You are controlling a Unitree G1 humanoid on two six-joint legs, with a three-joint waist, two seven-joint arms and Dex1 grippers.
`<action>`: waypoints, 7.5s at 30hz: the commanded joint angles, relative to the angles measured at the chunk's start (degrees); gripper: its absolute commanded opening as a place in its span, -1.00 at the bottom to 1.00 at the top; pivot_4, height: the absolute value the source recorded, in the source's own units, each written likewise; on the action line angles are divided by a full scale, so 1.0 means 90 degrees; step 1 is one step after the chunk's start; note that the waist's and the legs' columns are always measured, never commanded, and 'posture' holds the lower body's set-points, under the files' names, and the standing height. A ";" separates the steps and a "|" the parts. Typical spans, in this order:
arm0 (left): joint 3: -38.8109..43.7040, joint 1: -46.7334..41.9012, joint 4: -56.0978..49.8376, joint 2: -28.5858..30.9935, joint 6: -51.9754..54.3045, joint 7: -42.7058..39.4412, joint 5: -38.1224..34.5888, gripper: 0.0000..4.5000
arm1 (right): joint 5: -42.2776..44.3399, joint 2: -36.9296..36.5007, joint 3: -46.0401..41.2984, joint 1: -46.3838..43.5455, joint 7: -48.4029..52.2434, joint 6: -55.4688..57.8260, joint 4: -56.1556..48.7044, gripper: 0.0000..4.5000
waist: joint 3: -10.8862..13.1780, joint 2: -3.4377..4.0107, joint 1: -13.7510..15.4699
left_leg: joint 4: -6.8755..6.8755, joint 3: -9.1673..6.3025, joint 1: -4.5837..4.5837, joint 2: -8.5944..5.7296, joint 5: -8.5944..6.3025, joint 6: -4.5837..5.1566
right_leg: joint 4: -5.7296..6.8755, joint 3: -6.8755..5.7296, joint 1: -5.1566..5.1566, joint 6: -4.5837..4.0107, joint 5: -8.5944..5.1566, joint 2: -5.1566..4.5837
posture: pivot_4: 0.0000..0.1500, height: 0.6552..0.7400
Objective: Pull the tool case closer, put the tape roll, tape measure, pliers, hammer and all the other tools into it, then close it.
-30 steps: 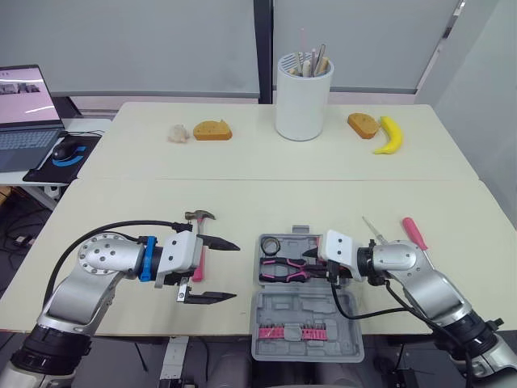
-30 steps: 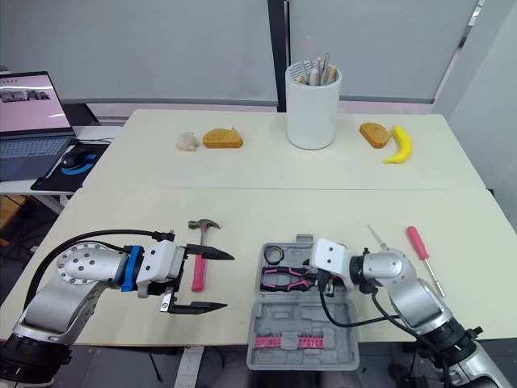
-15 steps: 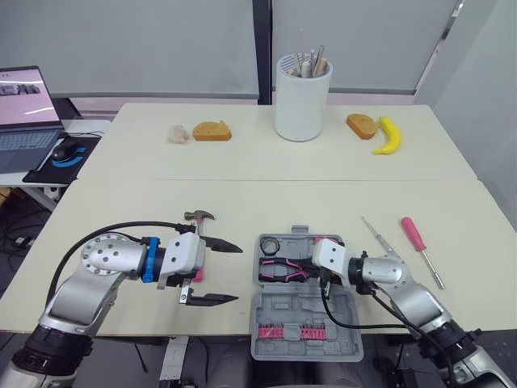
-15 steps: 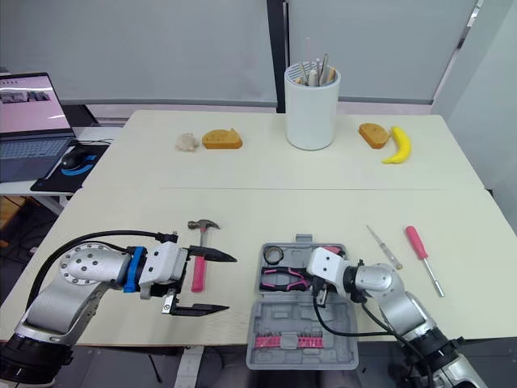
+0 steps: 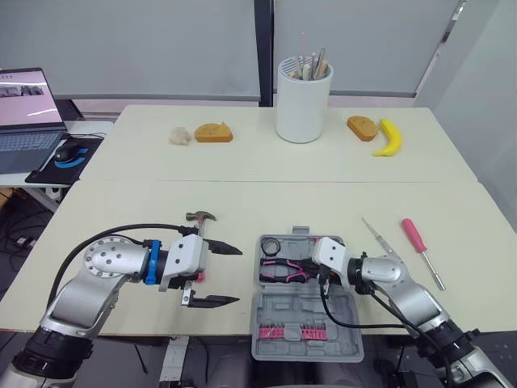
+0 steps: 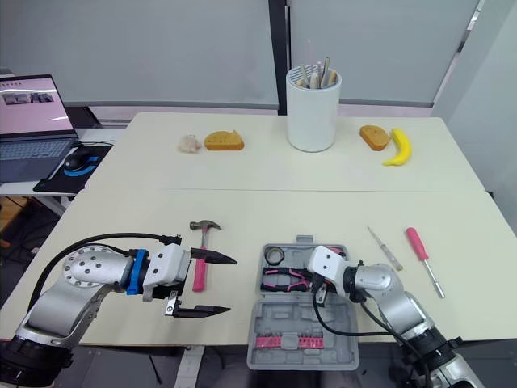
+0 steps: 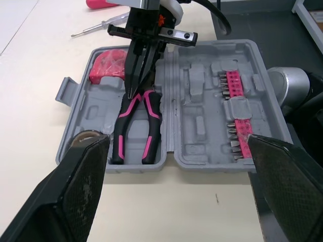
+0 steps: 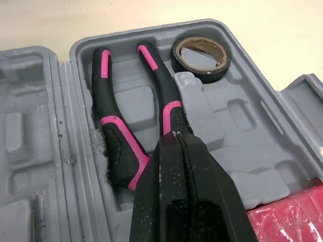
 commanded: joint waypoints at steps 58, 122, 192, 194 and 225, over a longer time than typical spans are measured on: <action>-0.1717 -0.0001 0.1307 -0.1535 0.0099 0.1993 0.2381 -1.00 | -0.0625 -0.2304 -0.0991 0.1440 0.0868 -0.0337 -0.1112 -1.00 | 0.0012 0.0018 0.0151 | 0.0006 0.0014 -0.0047 0.0001 -0.0001 0.0004 | -0.0004 -0.0008 -0.0001 0.0002 0.0000 -0.0009 | 1.00 1.00; -0.1435 -0.1678 0.3128 -0.2742 -0.0074 0.3011 0.2836 -1.00 | -0.0889 -0.0617 -0.0659 -0.0038 -0.0409 0.0174 -0.0181 -1.00 | -0.0016 0.0020 0.0125 | 0.0005 0.0001 -0.0004 -0.0009 0.0000 0.0001 | -0.0004 -0.0005 0.0036 0.0009 0.0002 -0.0003 | 1.00 1.00; 0.2306 -0.0746 0.4823 0.1207 0.0507 0.0566 0.0387 1.00 | 0.2146 -0.3743 -0.5713 0.1876 0.1824 0.0984 0.0775 0.99 | -0.0011 0.0028 0.0121 | -0.0002 0.0014 -0.0051 0.0002 -0.0003 0.0004 | -0.0008 -0.0005 -0.0023 0.0005 0.0001 -0.0018 | 1.00 1.00; 0.2324 -0.0722 0.4756 0.1218 0.0531 0.0603 0.0365 1.00 | 0.2112 -0.3738 -0.5724 0.1859 0.1747 0.0944 0.0808 0.99 | -0.0011 0.0028 0.0123 | -0.0003 0.0015 -0.0053 0.0002 -0.0003 0.0004 | -0.0008 -0.0005 -0.0023 0.0005 0.0001 -0.0018 | 1.00 1.00; -0.1052 -0.2507 -0.0894 -0.1556 0.1842 0.1157 -0.0369 1.00 | 0.1504 -0.1909 -0.3289 0.1009 -0.0503 0.1814 -0.0579 0.99 | -0.0010 0.0023 0.0094 | 0.0010 0.0026 -0.0051 0.0002 0.0001 0.0004 | -0.0005 -0.0004 0.0002 0.0006 0.0002 -0.0009 | 1.00 1.00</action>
